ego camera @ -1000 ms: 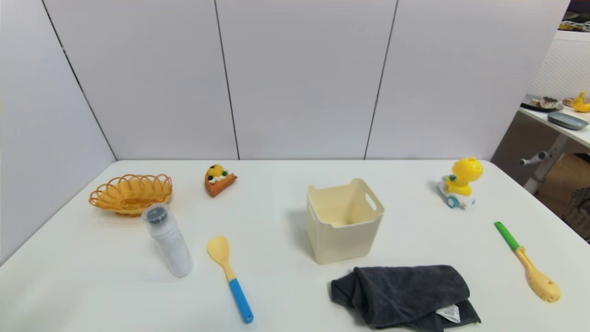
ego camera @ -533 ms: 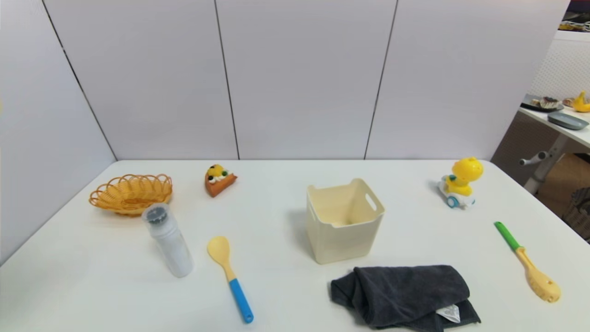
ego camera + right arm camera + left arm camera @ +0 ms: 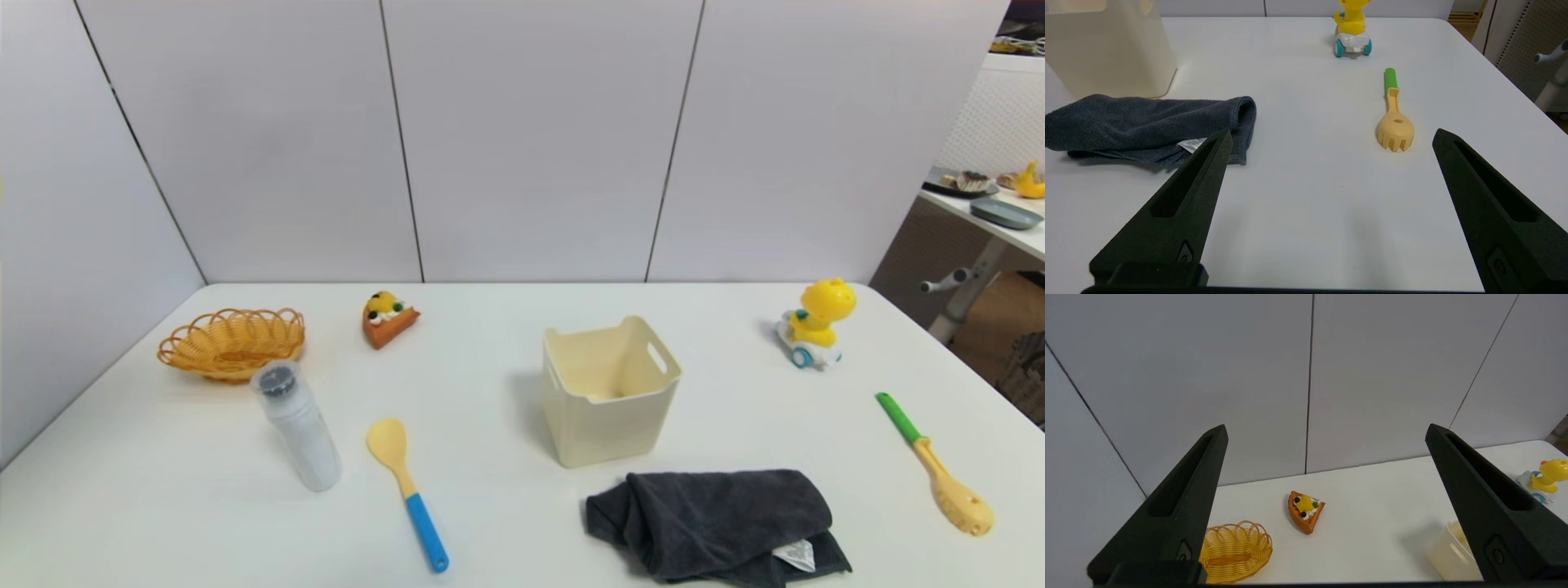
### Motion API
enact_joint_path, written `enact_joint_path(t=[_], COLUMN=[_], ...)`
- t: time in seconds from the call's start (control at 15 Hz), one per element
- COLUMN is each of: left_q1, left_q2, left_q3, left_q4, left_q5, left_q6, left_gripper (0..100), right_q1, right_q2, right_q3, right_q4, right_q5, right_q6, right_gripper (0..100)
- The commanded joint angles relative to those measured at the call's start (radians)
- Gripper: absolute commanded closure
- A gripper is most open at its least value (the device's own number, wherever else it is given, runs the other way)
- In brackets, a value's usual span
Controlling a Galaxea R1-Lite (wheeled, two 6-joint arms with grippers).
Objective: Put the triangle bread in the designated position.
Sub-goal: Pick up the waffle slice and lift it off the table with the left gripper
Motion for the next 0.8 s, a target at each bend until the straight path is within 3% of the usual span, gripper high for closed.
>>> enact_joint_path(t=[0.07,0.27,0.8], left_q1=[0.002,0.002,-0.001], left_q2=[0.263,0.357,0.527], left_q3=[-0.094,-0.094,-0.093], left_q4=[0.039,0.003,0.054], left_q5=[-0.023,-0.024,-0.049], left_q6=[0.018,0.077,0.172], left_gripper=[0,0,0], right_q1=[0.0,0.0,0.0], right_q2=[0.002,0.002,0.002], right_q3=[0.0,0.0,0.0], right_q4=[0.0,0.0,0.0], right_q5=[0.001,-0.001,-0.001], right_q6=[0.0,0.0,0.0], right_gripper=[0,0,0])
